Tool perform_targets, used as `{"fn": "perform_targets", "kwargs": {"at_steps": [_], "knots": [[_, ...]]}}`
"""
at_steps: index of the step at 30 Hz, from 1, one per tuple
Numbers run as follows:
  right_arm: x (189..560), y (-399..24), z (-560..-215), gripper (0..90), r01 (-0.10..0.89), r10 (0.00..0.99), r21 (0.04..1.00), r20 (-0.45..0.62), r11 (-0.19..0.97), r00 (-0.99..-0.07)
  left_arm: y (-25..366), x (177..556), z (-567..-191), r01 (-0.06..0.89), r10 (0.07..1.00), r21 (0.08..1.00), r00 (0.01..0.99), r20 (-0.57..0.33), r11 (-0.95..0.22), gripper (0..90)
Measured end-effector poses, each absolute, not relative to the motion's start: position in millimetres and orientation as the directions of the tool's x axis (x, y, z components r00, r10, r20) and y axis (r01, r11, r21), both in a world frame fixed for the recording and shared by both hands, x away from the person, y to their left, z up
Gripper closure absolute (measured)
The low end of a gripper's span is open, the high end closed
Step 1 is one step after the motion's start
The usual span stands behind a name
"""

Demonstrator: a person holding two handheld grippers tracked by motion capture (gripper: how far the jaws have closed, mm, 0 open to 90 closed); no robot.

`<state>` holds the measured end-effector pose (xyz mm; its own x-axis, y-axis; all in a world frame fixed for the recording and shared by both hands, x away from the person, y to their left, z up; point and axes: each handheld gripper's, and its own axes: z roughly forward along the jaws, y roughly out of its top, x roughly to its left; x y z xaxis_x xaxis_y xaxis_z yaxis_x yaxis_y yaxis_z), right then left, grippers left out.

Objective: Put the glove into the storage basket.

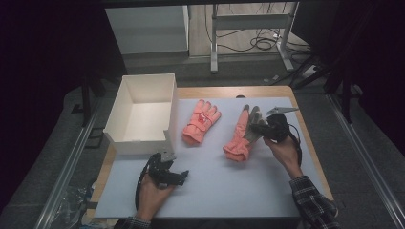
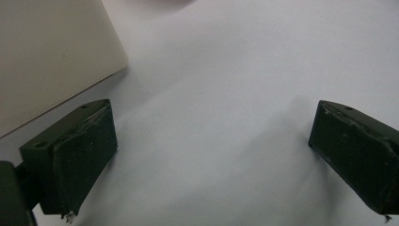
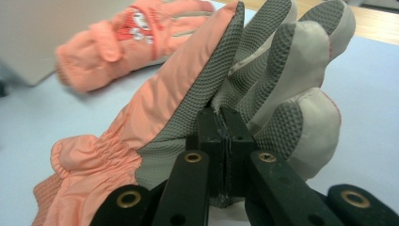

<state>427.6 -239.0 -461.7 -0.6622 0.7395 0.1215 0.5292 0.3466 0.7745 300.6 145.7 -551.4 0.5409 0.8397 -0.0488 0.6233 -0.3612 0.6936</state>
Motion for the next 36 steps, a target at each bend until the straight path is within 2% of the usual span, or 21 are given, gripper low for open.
{"fn": "perform_targets", "kwargs": {"at_steps": [15, 26, 36], "knots": [[398, -227, -451, 87.9, 0.442, 0.545, 0.782, 0.158, 0.440, -0.823, 146, 301, -551, 0.623, 0.839, 0.692, 0.543, -0.047, -0.365, 1.3], [385, -203, -465, 87.9, 0.359, 0.402, 0.763, 0.143, 0.537, -0.904, 146, 301, -551, 0.622, 0.838, 0.692, 0.544, -0.044, -0.367, 1.3], [394, -186, -489, 87.4, 0.331, 0.382, 0.731, 0.104, 0.597, -0.918, 146, 301, -551, 0.623, 0.838, 0.692, 0.543, -0.045, -0.366, 1.3]]}}
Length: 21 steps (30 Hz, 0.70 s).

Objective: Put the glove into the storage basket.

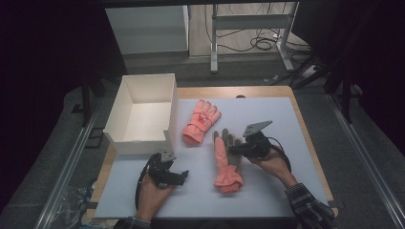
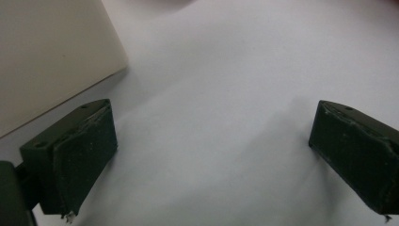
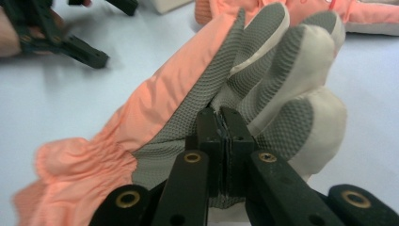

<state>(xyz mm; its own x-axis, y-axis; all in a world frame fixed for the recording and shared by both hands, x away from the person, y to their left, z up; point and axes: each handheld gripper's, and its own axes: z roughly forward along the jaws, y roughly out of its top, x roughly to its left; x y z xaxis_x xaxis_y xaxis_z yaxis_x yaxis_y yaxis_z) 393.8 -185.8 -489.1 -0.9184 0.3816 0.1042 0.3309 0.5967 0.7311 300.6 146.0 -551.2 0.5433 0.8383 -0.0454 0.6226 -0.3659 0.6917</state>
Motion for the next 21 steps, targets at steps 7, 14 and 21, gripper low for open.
{"fn": "perform_targets", "kwargs": {"at_steps": [7, 14, 21], "knots": [[398, -182, -500, 81.9, 0.303, 0.402, 0.724, 0.039, 0.620, -0.915, 146, 301, -551, 0.623, 0.838, 0.692, 0.543, -0.045, -0.366, 1.3], [399, -189, -487, 73.9, 0.299, 0.439, 0.761, 0.021, 0.575, -0.898, 146, 301, -551, 0.622, 0.838, 0.691, 0.544, -0.044, -0.367, 1.3], [402, -186, -475, 67.0, 0.301, 0.472, 0.769, -0.001, 0.564, -0.881, 146, 301, -551, 0.623, 0.838, 0.691, 0.544, -0.045, -0.367, 1.3]]}}
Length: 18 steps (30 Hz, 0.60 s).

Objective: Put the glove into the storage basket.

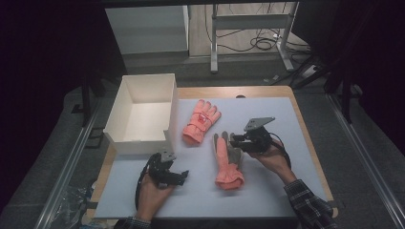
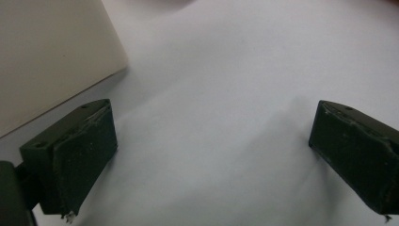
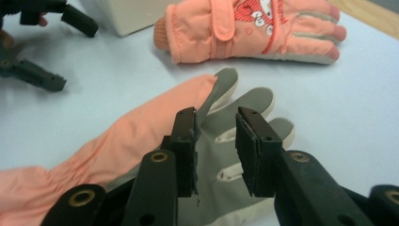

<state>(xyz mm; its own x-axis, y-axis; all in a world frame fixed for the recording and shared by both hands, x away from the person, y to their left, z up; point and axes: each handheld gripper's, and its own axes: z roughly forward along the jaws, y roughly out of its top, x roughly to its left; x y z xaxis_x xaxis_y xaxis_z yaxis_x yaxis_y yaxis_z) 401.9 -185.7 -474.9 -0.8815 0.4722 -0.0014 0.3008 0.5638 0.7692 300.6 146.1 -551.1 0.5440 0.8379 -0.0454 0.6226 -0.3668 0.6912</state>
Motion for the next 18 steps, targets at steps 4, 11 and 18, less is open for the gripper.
{"fn": "perform_targets", "kwargs": {"at_steps": [4, 11, 18], "knots": [[409, -171, -469, 62.2, 0.327, 0.507, 0.771, 0.007, 0.546, -0.862, 146, 301, -551, 0.623, 0.838, 0.691, 0.544, -0.045, -0.367, 1.3], [424, -151, -461, 59.1, 0.344, 0.524, 0.773, 0.018, 0.533, -0.851, 146, 301, -551, 0.622, 0.836, 0.689, 0.547, -0.043, -0.372, 1.3], [442, -124, -458, 53.8, 0.340, 0.531, 0.765, -0.003, 0.547, -0.847, 146, 301, -551, 0.622, 0.836, 0.690, 0.547, -0.043, -0.371, 1.3]]}}
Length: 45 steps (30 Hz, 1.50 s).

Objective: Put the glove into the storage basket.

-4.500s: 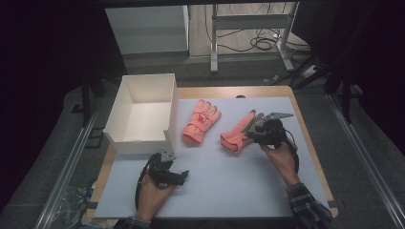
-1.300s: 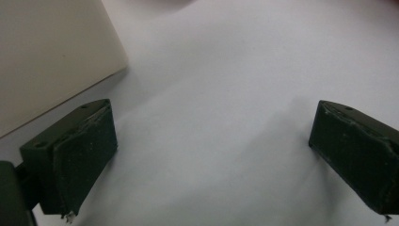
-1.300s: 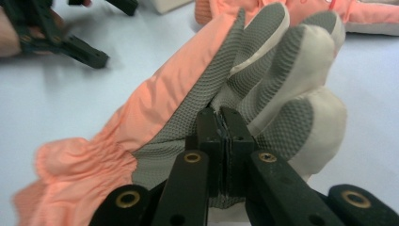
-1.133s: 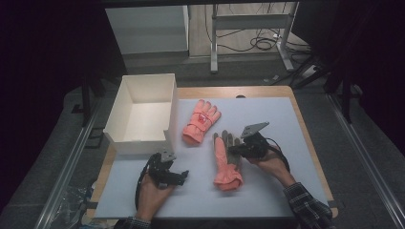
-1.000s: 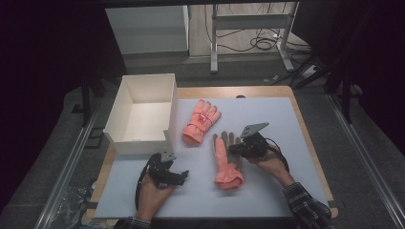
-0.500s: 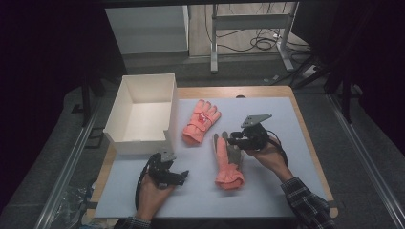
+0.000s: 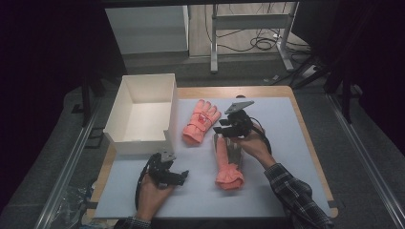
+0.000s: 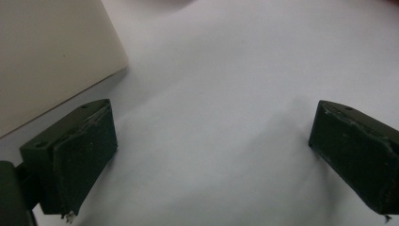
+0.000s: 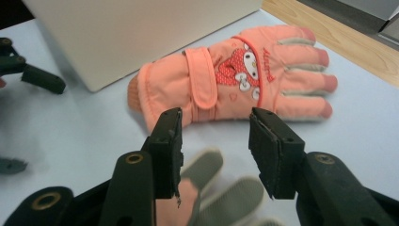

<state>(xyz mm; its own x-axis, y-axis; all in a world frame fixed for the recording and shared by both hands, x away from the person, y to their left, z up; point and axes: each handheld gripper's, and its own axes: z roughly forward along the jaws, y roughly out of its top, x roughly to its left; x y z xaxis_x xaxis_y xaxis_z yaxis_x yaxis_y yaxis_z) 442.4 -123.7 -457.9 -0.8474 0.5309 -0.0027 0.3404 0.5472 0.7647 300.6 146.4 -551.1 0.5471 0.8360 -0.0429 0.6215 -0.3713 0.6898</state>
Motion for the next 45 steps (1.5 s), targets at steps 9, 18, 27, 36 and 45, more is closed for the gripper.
{"fn": "perform_targets", "kwargs": {"at_steps": [9, 18, 27, 36, 45], "knots": [[473, -94, -465, 43.6, 0.368, 0.561, 0.745, -0.010, 0.556, -0.828, 146, 301, -551, 0.621, 0.836, 0.690, 0.547, -0.042, -0.372, 1.3], [504, -77, -473, 39.8, 0.424, 0.598, 0.728, 0.024, 0.539, -0.801, 146, 301, -551, 0.622, 0.836, 0.689, 0.547, -0.044, -0.371, 1.3], [524, -57, -493, 38.7, 0.456, 0.604, 0.678, 0.024, 0.576, -0.797, 146, 301, -551, 0.623, 0.836, 0.689, 0.547, -0.044, -0.370, 1.3], [533, -51, -507, 55.0, 0.484, 0.598, 0.641, 0.047, 0.596, -0.800, 146, 301, -551, 0.622, 0.836, 0.690, 0.547, -0.044, -0.371, 1.3], [528, -52, -503, 86.0, 0.499, 0.608, 0.629, 0.053, 0.595, -0.792, 146, 301, -551, 0.622, 0.836, 0.690, 0.547, -0.044, -0.371, 1.3]]}}
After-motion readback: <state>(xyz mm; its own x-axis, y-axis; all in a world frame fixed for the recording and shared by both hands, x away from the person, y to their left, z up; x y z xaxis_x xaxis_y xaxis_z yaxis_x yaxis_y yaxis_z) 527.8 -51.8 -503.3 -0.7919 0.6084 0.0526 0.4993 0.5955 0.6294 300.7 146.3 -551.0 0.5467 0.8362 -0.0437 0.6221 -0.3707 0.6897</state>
